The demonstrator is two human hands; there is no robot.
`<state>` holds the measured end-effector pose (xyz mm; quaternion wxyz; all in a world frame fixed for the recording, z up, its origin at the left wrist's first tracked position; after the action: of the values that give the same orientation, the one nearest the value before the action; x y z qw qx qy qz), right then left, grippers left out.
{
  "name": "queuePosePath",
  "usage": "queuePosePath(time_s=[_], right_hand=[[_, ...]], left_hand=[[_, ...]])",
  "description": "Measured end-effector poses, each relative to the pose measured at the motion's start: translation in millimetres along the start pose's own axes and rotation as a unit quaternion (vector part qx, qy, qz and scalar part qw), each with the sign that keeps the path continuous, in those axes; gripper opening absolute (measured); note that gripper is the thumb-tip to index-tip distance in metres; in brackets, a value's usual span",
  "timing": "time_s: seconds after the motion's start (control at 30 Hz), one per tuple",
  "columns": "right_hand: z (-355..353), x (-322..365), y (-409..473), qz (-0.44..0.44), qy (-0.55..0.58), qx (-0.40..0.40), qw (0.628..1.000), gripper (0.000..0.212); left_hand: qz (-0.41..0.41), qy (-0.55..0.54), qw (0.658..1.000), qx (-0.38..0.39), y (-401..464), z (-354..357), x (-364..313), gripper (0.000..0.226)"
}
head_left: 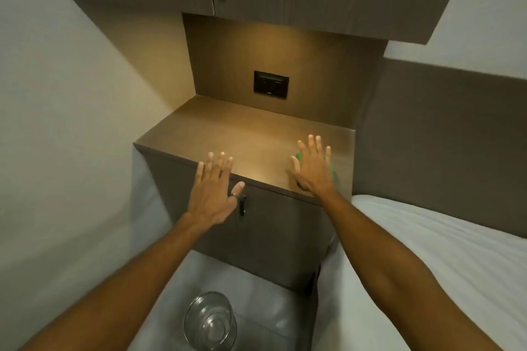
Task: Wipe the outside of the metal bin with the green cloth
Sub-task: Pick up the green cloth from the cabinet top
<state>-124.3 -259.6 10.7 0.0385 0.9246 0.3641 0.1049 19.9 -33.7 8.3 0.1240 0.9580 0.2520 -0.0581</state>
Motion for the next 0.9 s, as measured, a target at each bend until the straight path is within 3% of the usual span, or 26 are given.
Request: queuePosePath(time_s=[0.17,0.33,0.47,0.57,0.7,0.9], right_hand=[[48,-35,11,0.045,0.029,0.095,0.994,0.074],[77,-28,-4,-0.020,0.030,0.101,0.994,0.121],[89,-16,-40,-0.056,0.025,0.054,0.997,0.106],[101,5,-74,-0.050,0.146,0.025,0.988,0.102],[152,48,-134,0.020,0.408,0.097,0.908,0.084],[286,76,-216,0.290,0.555,0.174,0.760,0.073]], left_hand=[[0.023,0.011,0.999,0.047,-17,28,-5,0.070],[0.030,0.021,0.992,0.124,-40,60,21,0.067],[0.012,0.008,0.984,0.177,-57,91,40,0.067],[0.014,0.000,0.976,0.216,-76,114,50,0.068],[0.000,-0.028,0.956,0.292,-106,150,59,0.069],[-0.077,-0.131,0.887,0.435,-175,249,89,0.074]])
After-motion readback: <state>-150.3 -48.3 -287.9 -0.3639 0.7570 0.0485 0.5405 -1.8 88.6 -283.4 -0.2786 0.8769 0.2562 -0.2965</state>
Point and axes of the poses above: each hand's wrist, its own y-axis towards the middle knuckle, its own z-axis out of the palm, x = y × z, the point moved 4 cm from there along y, towards the middle knuckle, and after that the axes turned 2 degrees about -y, right-handed, at the moved point
